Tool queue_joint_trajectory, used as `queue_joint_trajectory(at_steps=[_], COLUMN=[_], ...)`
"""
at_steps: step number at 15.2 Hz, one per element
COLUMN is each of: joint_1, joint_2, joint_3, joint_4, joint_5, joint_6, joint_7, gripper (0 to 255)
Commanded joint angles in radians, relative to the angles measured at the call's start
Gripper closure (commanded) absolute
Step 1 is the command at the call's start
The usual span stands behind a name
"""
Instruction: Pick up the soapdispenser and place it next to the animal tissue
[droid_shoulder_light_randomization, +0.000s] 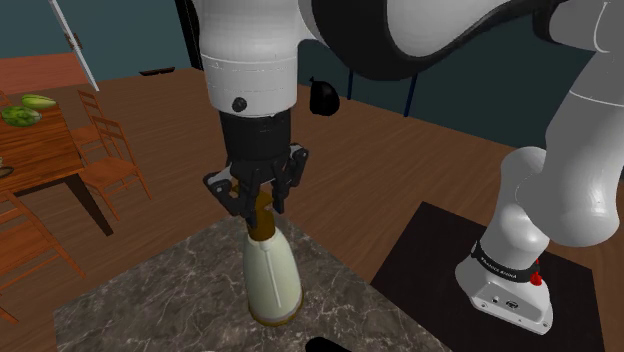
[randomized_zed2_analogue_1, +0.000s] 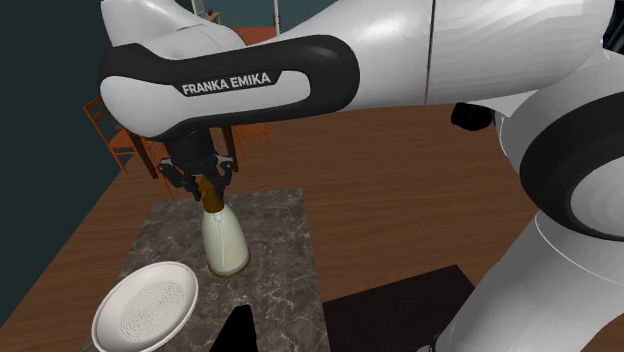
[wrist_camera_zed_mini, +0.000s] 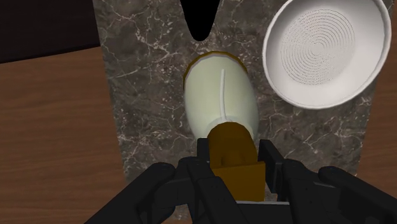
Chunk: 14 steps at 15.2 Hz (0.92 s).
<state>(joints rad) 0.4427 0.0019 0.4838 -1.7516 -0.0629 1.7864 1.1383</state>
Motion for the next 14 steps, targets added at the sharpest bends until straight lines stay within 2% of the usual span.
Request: queue_joint_trajectory(at_steps=[1,14], joint_1=[-0.001,0.0], joint_2=[-0.004,0.016], joint_3=[-0.001,0.0], joint_4=[-0.03,-0.183], joint_5=[0.001,-0.013], joint_6=[0.028,0.199], joint_7=[-0.001,0.016], gripper=[255,255])
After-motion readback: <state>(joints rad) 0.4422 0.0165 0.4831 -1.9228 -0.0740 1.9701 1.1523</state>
